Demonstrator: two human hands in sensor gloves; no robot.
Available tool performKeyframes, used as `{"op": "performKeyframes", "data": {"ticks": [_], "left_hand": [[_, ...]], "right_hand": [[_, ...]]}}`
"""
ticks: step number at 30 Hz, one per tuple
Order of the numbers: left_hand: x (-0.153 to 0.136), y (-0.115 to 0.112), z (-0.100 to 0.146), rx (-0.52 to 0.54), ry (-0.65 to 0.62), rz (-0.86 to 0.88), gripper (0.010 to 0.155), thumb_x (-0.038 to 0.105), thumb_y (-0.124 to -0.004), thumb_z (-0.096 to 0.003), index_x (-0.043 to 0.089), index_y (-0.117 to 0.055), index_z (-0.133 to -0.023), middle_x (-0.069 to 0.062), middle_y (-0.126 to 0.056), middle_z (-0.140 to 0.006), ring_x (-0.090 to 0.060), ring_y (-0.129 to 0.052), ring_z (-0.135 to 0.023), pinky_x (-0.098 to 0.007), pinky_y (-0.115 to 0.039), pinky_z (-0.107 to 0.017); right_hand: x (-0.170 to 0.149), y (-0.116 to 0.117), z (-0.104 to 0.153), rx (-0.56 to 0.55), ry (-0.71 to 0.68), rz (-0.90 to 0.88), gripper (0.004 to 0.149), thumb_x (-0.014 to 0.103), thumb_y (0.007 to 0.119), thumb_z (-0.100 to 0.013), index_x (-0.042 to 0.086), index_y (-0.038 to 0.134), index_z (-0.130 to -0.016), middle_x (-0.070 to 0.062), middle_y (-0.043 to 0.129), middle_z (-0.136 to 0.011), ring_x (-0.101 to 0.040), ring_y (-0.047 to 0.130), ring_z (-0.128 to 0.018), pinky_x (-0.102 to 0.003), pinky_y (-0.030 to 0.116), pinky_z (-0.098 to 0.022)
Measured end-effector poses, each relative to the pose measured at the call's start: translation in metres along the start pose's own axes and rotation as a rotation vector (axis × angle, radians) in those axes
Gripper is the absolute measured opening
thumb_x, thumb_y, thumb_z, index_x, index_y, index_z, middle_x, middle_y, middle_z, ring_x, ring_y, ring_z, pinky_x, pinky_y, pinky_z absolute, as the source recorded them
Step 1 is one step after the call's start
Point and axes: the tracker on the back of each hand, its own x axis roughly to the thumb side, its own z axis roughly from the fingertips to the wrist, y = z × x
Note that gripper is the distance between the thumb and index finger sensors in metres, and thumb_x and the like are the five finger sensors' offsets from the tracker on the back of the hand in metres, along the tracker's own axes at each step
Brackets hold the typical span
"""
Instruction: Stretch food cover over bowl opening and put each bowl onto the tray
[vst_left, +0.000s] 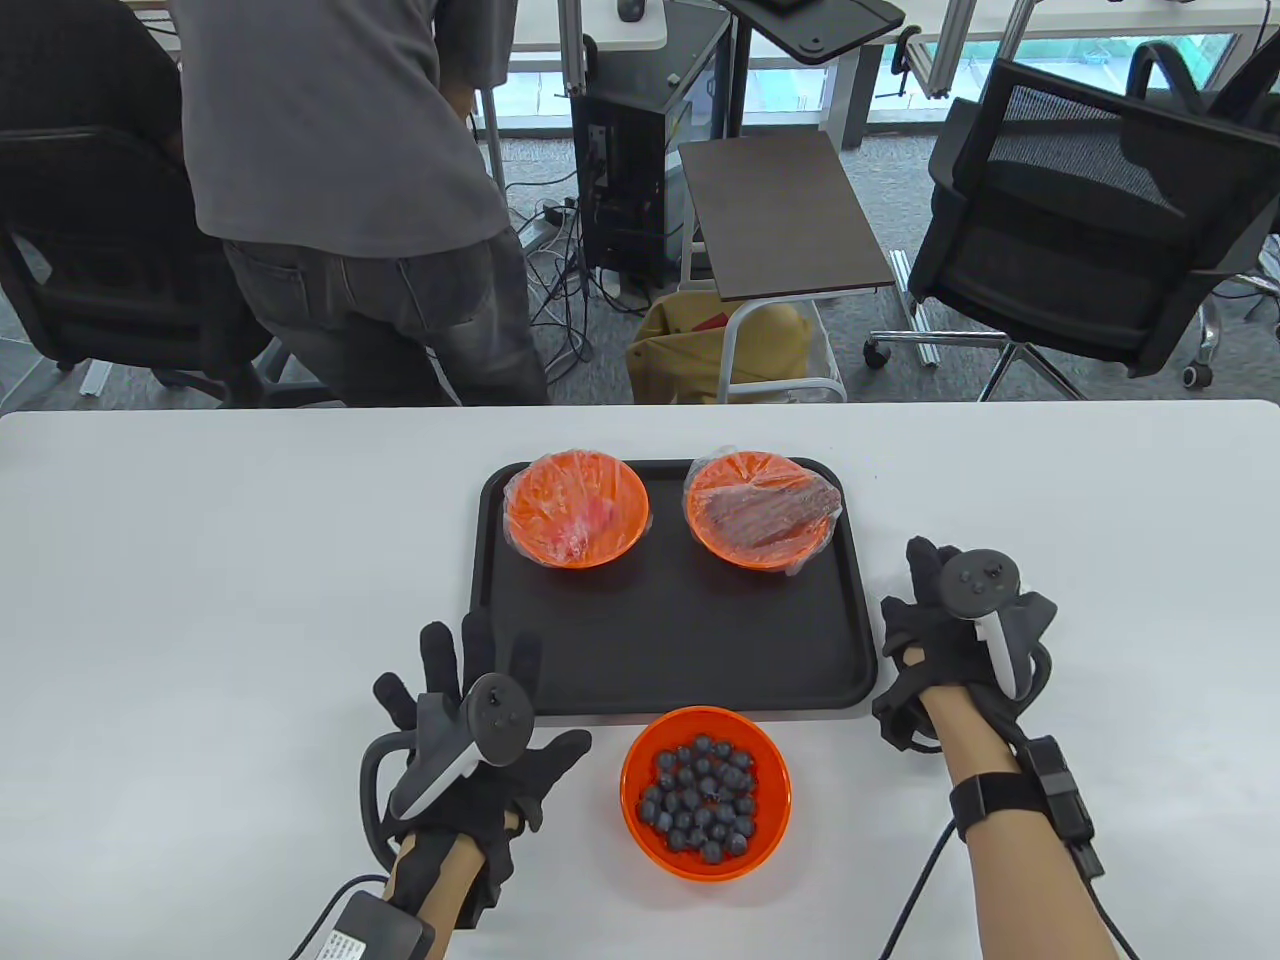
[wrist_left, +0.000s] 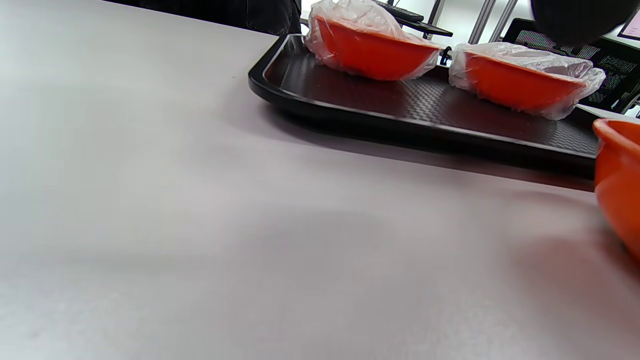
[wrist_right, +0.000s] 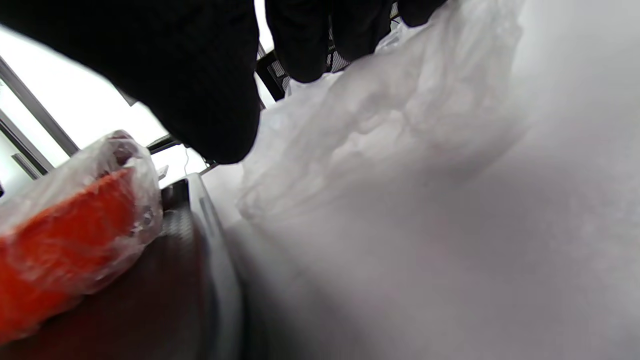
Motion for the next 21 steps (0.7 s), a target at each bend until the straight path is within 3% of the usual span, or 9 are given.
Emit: {"op": "performKeyframes", "data": {"ticks": [9, 13, 15, 21], "left_hand": [[-0.001, -0.001, -0.001, -0.004, 0.0, -0.005, 0.098, 0.091, -0.059, -0.0424, 0.05, -0.005, -0.113, 0.006, 0.018, -0.119, -0.031, 0.022, -0.109, -0.071, 0.004, -0.067], [-0.001, 0.0, -0.001, -0.002, 0.01, -0.015, 0.097, 0.091, -0.059, -0.0424, 0.05, -0.006, -0.113, 0.006, 0.018, -0.119, -0.03, 0.022, -0.109, -0.071, 0.004, -0.067], [-0.001, -0.001, -0.002, -0.008, 0.03, -0.044, 0.097, 0.091, -0.058, -0.0424, 0.05, -0.006, -0.113, 0.006, 0.017, -0.119, -0.03, 0.021, -0.109, -0.071, 0.004, -0.067], [-0.005, -0.003, -0.007, -0.025, 0.061, -0.071, 0.096, 0.092, -0.054, -0.0419, 0.05, -0.005, -0.113, 0.006, 0.018, -0.119, -0.028, 0.022, -0.109, -0.07, 0.007, -0.066]], "right_hand": [[-0.014, 0.01, -0.003, -0.046, 0.067, 0.101, 0.055, 0.028, 0.098, -0.045, 0.033, 0.08, -0.096, 0.002, 0.079, -0.103, -0.031, 0.075, -0.096, -0.043, 0.065, -0.076], [-0.013, 0.002, 0.004, -0.102, 0.045, 0.135, 0.042, 0.023, 0.097, -0.045, 0.03, 0.09, -0.086, -0.001, 0.091, -0.09, -0.03, 0.089, -0.084, -0.043, 0.078, -0.066], [-0.01, -0.003, 0.008, -0.117, 0.021, 0.158, 0.041, 0.022, 0.098, -0.044, 0.028, 0.091, -0.084, -0.003, 0.094, -0.087, -0.032, 0.094, -0.077, -0.043, 0.085, -0.059], [-0.004, -0.033, 0.026, -0.167, -0.054, 0.136, 0.041, 0.022, 0.099, -0.043, 0.027, 0.093, -0.083, -0.004, 0.095, -0.084, -0.032, 0.099, -0.072, -0.041, 0.09, -0.053]]}}
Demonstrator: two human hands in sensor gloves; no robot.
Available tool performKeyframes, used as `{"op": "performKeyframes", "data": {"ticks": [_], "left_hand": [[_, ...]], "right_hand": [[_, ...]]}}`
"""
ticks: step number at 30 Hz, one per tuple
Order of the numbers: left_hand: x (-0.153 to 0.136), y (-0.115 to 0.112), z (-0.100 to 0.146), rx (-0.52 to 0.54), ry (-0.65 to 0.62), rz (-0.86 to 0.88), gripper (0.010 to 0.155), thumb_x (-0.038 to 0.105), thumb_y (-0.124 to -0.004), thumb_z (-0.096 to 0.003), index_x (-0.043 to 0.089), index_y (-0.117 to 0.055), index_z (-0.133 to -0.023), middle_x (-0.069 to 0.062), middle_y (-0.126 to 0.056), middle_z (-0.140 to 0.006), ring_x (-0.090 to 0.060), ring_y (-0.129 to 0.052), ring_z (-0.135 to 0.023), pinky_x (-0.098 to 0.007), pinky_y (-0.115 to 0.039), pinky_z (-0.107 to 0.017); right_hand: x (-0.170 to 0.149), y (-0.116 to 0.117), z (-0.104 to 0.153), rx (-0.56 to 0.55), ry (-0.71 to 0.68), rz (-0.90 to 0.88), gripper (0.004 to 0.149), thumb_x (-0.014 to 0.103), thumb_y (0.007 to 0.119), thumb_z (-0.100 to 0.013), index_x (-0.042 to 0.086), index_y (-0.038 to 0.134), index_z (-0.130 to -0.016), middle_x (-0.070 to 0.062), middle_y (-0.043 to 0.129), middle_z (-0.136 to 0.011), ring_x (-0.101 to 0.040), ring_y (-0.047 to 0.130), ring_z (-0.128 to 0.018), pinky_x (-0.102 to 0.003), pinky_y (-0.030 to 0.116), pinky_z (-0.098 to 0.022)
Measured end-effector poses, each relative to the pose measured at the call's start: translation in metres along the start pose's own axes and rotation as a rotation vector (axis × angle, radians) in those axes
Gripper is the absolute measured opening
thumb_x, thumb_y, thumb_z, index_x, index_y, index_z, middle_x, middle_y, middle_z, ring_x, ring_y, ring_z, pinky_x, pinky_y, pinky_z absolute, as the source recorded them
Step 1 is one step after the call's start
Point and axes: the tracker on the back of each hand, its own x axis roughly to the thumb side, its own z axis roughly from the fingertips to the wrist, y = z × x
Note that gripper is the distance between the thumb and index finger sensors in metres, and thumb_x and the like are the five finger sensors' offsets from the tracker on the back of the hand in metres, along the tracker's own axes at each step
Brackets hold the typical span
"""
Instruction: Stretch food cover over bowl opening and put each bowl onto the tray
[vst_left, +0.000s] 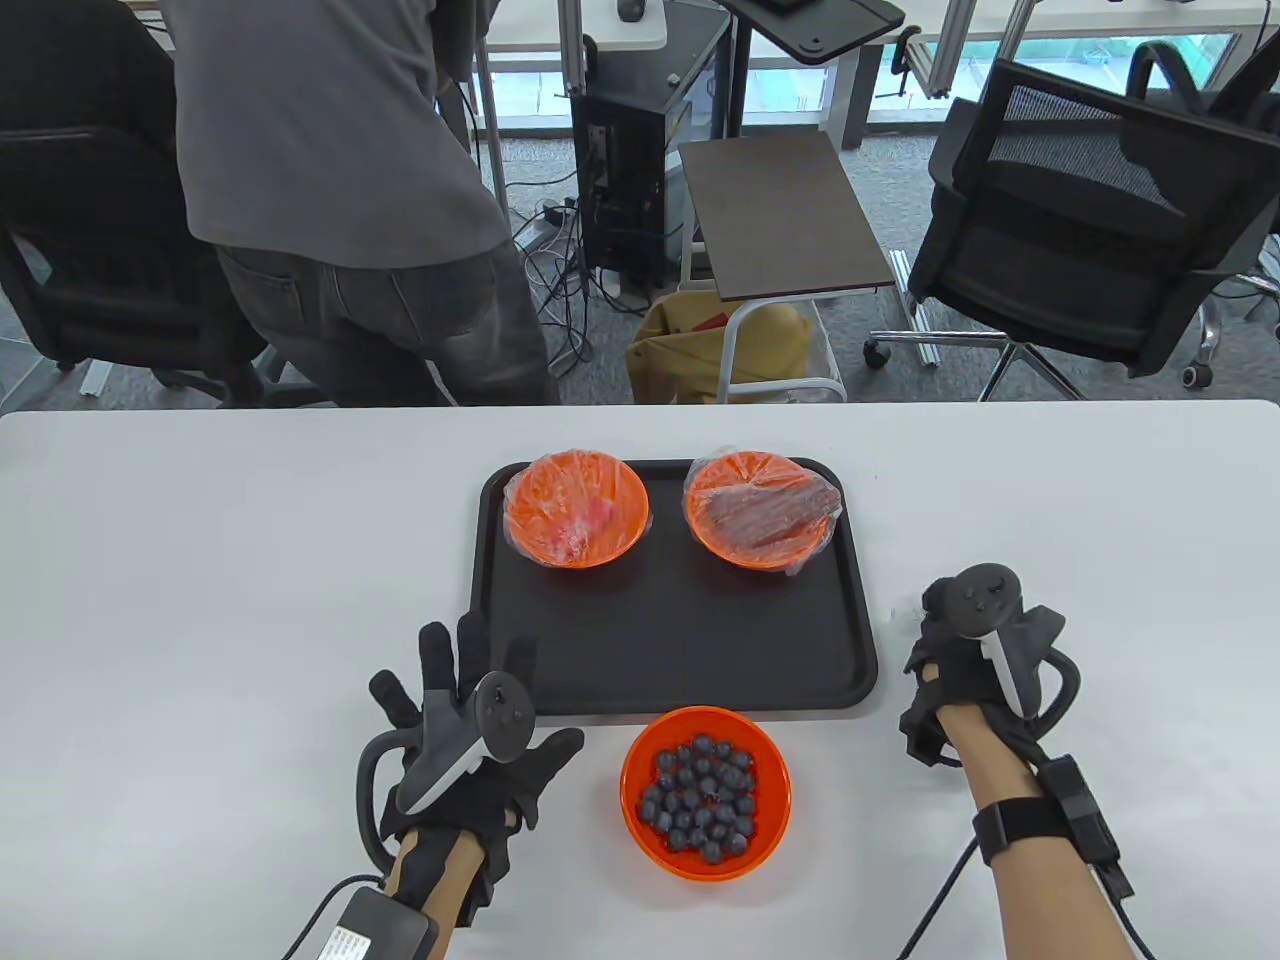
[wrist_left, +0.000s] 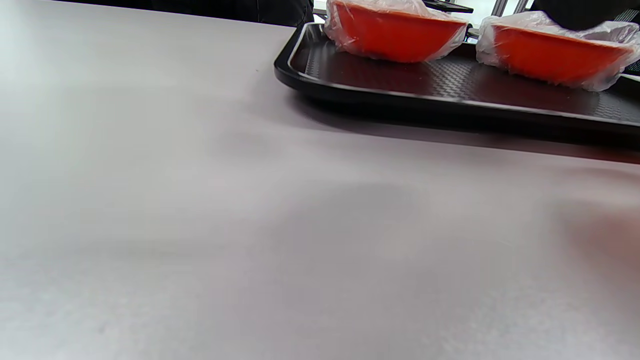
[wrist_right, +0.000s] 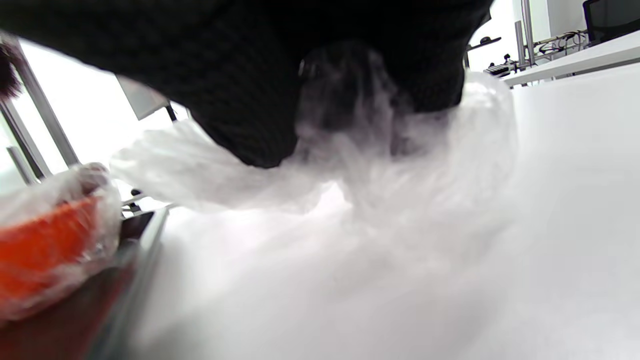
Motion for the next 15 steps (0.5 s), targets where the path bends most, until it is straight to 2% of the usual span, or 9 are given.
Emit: {"op": "performKeyframes", "data": {"ticks": [6, 15], "left_hand": [[-0.001, 0.0, 0.0, -0.015, 0.028, -0.02, 0.097, 0.092, -0.054, -0.0419, 0.05, -0.004, -0.113, 0.006, 0.019, -0.118, -0.028, 0.024, -0.108, -0.068, 0.009, -0.066], [0.003, 0.006, 0.007, 0.012, 0.008, 0.004, 0.095, 0.092, -0.051, -0.0423, 0.048, -0.005, -0.114, 0.006, 0.018, -0.119, -0.027, 0.023, -0.108, -0.068, 0.009, -0.066]], "right_hand": [[0.01, -0.044, 0.026, -0.081, -0.149, -0.065, 0.04, 0.023, 0.1, -0.041, 0.028, 0.094, -0.08, -0.003, 0.097, -0.081, -0.03, 0.102, -0.068, -0.039, 0.094, -0.049], [0.036, -0.077, 0.082, -0.178, -0.425, -0.134, 0.04, 0.025, 0.099, -0.039, 0.027, 0.094, -0.079, -0.004, 0.098, -0.078, -0.029, 0.104, -0.064, -0.039, 0.096, -0.044]]}}
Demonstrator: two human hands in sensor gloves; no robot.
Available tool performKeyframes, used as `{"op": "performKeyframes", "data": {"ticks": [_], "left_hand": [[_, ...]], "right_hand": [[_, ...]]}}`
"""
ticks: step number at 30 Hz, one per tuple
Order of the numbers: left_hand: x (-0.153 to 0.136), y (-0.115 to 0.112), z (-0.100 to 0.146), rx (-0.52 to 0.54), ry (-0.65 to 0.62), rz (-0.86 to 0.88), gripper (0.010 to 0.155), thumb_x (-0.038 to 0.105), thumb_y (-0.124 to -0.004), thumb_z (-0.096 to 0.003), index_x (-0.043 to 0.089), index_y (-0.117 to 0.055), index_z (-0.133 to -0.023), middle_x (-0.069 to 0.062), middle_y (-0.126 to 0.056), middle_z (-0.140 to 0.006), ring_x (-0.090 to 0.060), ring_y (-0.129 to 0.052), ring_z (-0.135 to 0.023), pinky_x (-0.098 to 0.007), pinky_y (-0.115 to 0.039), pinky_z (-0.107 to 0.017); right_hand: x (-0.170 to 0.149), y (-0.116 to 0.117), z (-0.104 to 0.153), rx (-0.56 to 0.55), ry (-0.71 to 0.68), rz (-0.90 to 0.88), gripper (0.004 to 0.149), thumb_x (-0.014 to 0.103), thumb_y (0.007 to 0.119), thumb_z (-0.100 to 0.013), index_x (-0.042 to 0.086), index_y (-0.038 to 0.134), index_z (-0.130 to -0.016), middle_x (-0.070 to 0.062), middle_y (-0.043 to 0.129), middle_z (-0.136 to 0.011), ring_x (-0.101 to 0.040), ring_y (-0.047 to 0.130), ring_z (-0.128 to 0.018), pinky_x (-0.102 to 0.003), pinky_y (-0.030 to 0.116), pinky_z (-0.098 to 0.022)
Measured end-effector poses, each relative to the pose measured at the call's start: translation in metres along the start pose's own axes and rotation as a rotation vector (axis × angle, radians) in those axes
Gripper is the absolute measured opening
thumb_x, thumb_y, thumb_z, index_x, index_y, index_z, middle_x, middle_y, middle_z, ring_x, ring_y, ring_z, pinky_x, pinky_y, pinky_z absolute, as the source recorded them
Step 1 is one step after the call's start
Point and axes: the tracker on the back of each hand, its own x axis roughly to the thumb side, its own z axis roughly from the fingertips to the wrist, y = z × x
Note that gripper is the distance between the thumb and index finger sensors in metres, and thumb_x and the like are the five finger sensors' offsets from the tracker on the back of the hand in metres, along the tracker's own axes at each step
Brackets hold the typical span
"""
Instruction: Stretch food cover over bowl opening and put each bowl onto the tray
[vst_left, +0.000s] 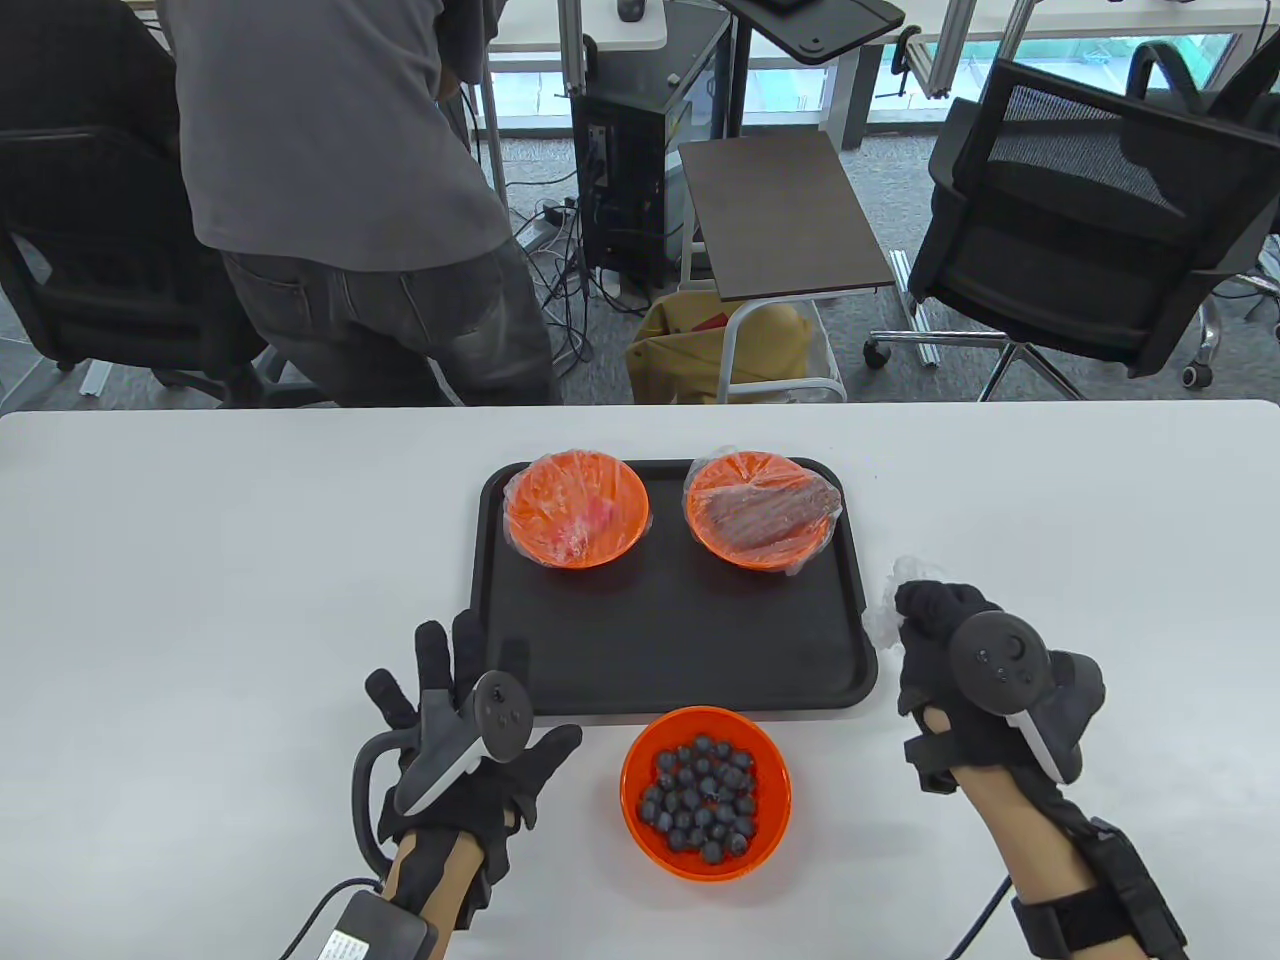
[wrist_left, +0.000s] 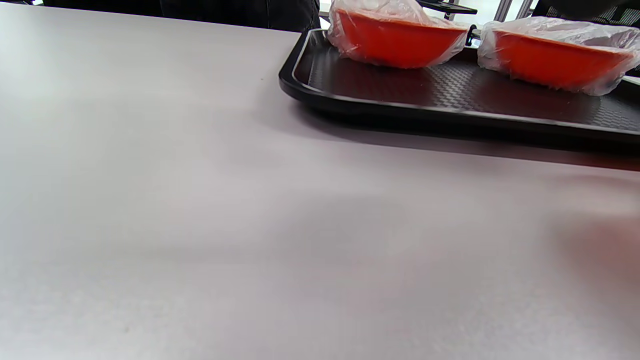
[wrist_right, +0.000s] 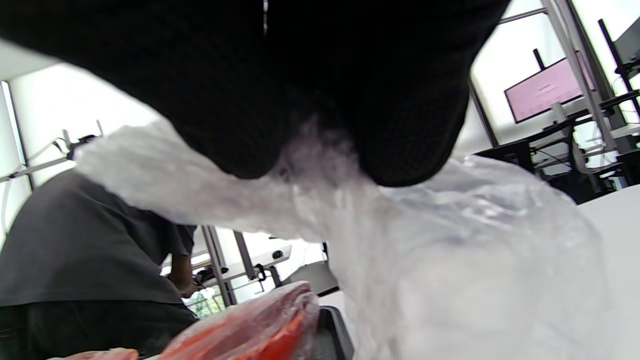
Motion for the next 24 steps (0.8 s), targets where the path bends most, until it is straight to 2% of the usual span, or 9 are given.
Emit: {"op": "performKeyframes", "data": {"ticks": [4, 8, 12, 15, 17, 20, 24], "left_hand": [[0.007, 0.003, 0.005, 0.036, -0.044, 0.01, 0.094, 0.09, -0.052, -0.0431, 0.046, -0.011, -0.116, 0.005, 0.013, -0.122, -0.027, 0.018, -0.112, -0.067, 0.006, -0.069], [0.018, 0.008, 0.013, 0.087, -0.126, 0.056, 0.092, 0.087, -0.053, -0.0435, 0.043, -0.023, -0.119, 0.003, -0.003, -0.128, -0.028, 0.003, -0.119, -0.069, -0.005, -0.074], [0.03, 0.016, 0.024, 0.192, -0.265, 0.19, 0.087, 0.082, -0.058, -0.0446, 0.035, -0.05, -0.117, -0.002, -0.041, -0.13, -0.034, -0.041, -0.123, -0.071, -0.035, -0.08], [0.036, 0.022, 0.029, 0.24, -0.354, 0.295, 0.08, 0.078, -0.061, -0.0456, 0.029, -0.07, -0.109, -0.004, -0.075, -0.118, -0.036, -0.074, -0.112, -0.067, -0.057, -0.078], [0.037, 0.024, 0.032, 0.253, -0.427, 0.416, 0.076, 0.076, -0.062, -0.0463, 0.029, -0.078, -0.104, -0.004, -0.084, -0.111, -0.036, -0.084, -0.104, -0.064, -0.066, -0.075], [0.036, 0.023, 0.031, 0.191, -0.492, 0.631, 0.075, 0.075, -0.061, -0.0469, 0.027, -0.083, -0.1, -0.005, -0.089, -0.106, -0.037, -0.089, -0.098, -0.061, -0.071, -0.072], [0.035, 0.015, 0.024, 0.037, -0.51, 0.813, 0.085, 0.079, -0.055, -0.0454, 0.022, -0.077, -0.105, -0.009, -0.083, -0.111, -0.041, -0.084, -0.101, -0.061, -0.07, -0.072]], "right_hand": [[0.021, -0.007, 0.019, -0.031, -0.073, -0.083, 0.04, 0.026, 0.099, -0.039, 0.027, 0.093, -0.079, -0.004, 0.098, -0.077, -0.029, 0.104, -0.063, -0.039, 0.096, -0.044], [0.04, -0.009, 0.037, -0.042, -0.141, -0.143, 0.04, 0.027, 0.098, -0.04, 0.027, 0.093, -0.08, -0.004, 0.098, -0.077, -0.029, 0.104, -0.063, -0.039, 0.096, -0.044], [0.058, -0.005, 0.054, -0.063, -0.211, -0.202, 0.04, 0.027, 0.098, -0.04, 0.026, 0.092, -0.08, -0.004, 0.097, -0.077, -0.029, 0.104, -0.063, -0.039, 0.096, -0.044], [0.067, 0.0, 0.064, -0.058, -0.251, -0.257, 0.04, 0.027, 0.098, -0.041, 0.027, 0.092, -0.08, -0.003, 0.097, -0.078, -0.029, 0.103, -0.065, -0.039, 0.096, -0.045], [0.074, 0.003, 0.071, -0.061, -0.285, -0.3, 0.04, 0.027, 0.097, -0.041, 0.027, 0.092, -0.08, -0.004, 0.096, -0.079, -0.029, 0.103, -0.065, -0.039, 0.095, -0.046], [0.081, 0.009, 0.081, -0.068, -0.344, -0.358, 0.04, 0.027, 0.097, -0.041, 0.027, 0.091, -0.081, -0.003, 0.096, -0.08, -0.029, 0.102, -0.068, -0.039, 0.095, -0.047], [0.09, 0.018, 0.093, -0.064, -0.41, -0.419, 0.04, 0.026, 0.096, -0.042, 0.027, 0.09, -0.081, -0.003, 0.095, -0.082, -0.03, 0.101, -0.07, -0.04, 0.094, -0.049]]}}
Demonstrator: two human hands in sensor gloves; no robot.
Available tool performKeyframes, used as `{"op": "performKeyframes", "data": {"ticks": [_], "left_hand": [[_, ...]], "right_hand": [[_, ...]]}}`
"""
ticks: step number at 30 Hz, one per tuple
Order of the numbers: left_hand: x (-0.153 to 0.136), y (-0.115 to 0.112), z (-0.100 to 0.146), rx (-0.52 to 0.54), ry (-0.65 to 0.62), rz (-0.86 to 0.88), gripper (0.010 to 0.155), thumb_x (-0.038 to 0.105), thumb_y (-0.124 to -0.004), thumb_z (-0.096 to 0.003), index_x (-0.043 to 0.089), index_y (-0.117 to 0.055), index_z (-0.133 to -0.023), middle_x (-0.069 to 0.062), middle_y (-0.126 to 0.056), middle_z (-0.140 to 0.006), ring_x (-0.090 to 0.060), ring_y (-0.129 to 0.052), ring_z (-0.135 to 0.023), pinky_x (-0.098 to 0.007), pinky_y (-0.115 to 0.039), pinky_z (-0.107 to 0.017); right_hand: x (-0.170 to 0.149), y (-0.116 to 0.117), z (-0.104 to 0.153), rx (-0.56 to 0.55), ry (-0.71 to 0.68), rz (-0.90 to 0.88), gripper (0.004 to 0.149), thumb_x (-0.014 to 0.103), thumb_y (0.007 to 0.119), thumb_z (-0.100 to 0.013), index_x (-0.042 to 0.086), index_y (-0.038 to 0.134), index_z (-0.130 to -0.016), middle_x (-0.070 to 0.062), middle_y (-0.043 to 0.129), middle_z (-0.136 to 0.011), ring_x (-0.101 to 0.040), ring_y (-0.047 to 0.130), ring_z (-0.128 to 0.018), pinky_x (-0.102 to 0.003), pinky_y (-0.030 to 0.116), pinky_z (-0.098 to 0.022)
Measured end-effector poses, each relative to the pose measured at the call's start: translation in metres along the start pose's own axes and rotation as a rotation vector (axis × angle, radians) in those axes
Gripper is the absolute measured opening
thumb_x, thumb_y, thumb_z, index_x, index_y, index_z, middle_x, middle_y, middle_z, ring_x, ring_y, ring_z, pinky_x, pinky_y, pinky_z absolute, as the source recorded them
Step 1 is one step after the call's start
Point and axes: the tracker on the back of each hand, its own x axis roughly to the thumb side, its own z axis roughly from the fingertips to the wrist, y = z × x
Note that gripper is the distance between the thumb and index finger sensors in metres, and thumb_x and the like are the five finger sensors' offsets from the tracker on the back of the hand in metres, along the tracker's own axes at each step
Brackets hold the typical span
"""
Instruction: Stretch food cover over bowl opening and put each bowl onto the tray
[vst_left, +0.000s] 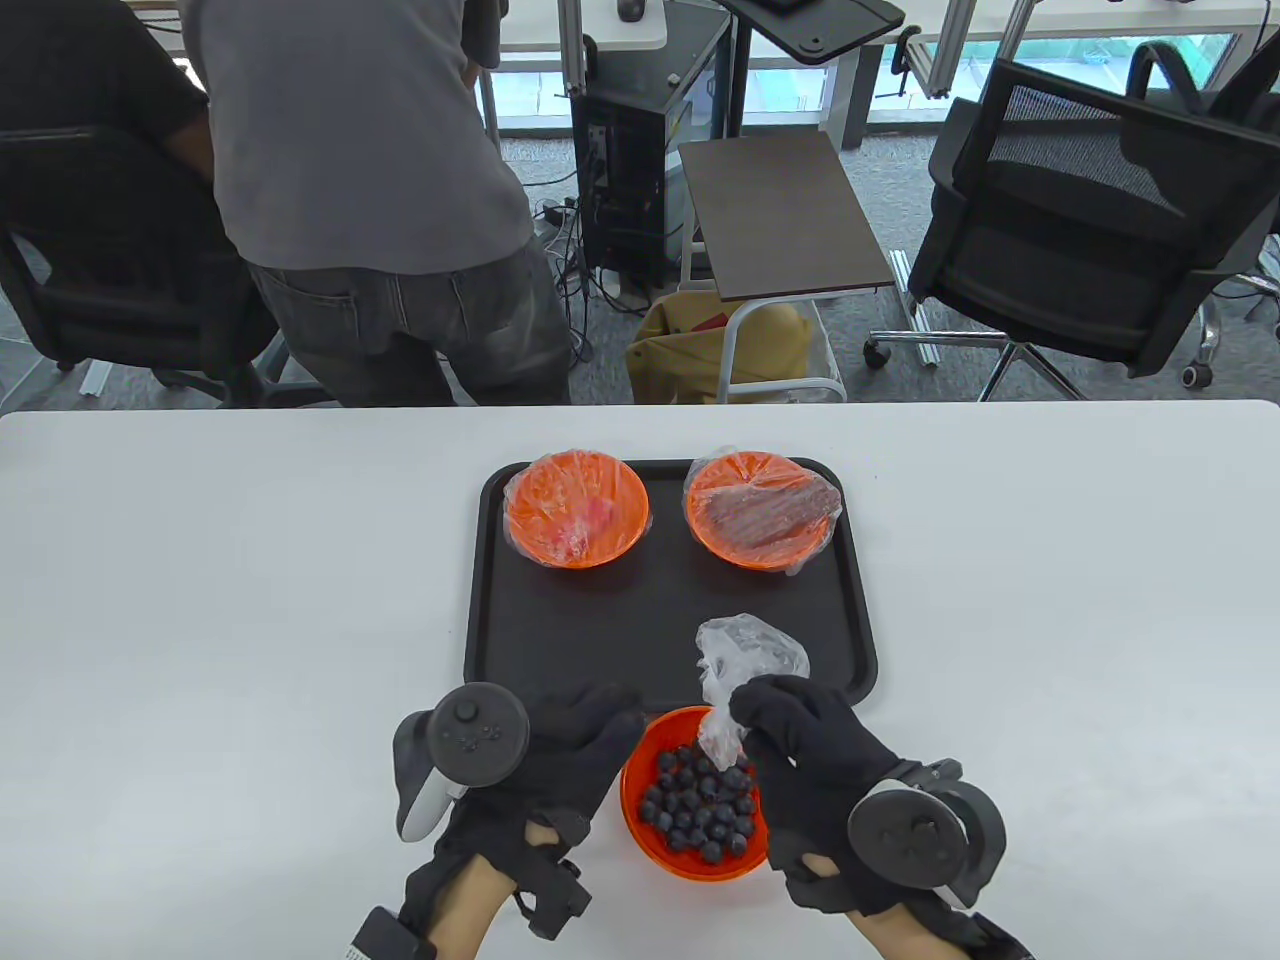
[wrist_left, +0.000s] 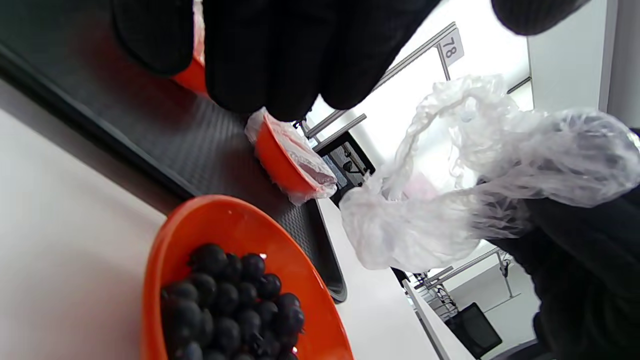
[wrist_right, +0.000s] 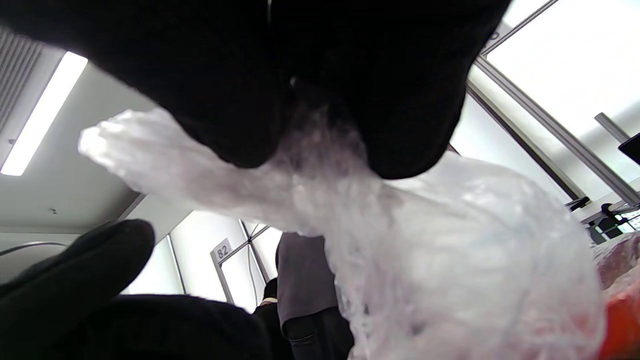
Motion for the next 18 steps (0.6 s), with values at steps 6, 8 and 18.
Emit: {"op": "performKeyframes", "data": {"ticks": [6, 8, 18], "left_hand": [[-0.004, -0.011, -0.005, -0.082, -0.013, 0.22, 0.089, 0.084, -0.06, -0.0448, 0.021, -0.074, -0.106, -0.01, -0.084, -0.11, -0.04, -0.087, -0.099, -0.059, -0.073, -0.072], [-0.002, -0.014, -0.004, -0.06, -0.026, 0.286, 0.082, 0.079, -0.069, -0.047, 0.021, -0.075, -0.105, -0.011, -0.087, -0.108, -0.039, -0.091, -0.096, -0.056, -0.077, -0.069], [-0.004, -0.009, 0.002, 0.124, -0.006, 0.383, 0.045, 0.045, -0.087, -0.0502, 0.023, -0.092, -0.09, -0.007, -0.108, -0.084, -0.031, -0.114, -0.07, -0.046, -0.096, -0.051]], "right_hand": [[0.022, 0.019, 0.009, 0.064, -0.142, -0.052, 0.04, 0.025, 0.096, -0.042, 0.027, 0.09, -0.081, -0.004, 0.093, -0.086, -0.032, 0.099, -0.074, -0.041, 0.093, -0.052], [0.028, 0.025, 0.011, 0.097, -0.177, -0.038, 0.04, 0.025, 0.096, -0.042, 0.026, 0.09, -0.082, -0.004, 0.092, -0.087, -0.032, 0.099, -0.074, -0.041, 0.092, -0.052], [0.022, 0.037, 0.02, 0.192, -0.197, -0.034, 0.051, 0.041, 0.095, -0.043, 0.023, 0.087, -0.091, -0.008, 0.089, -0.095, -0.036, 0.095, -0.082, -0.046, 0.088, -0.056]]}}
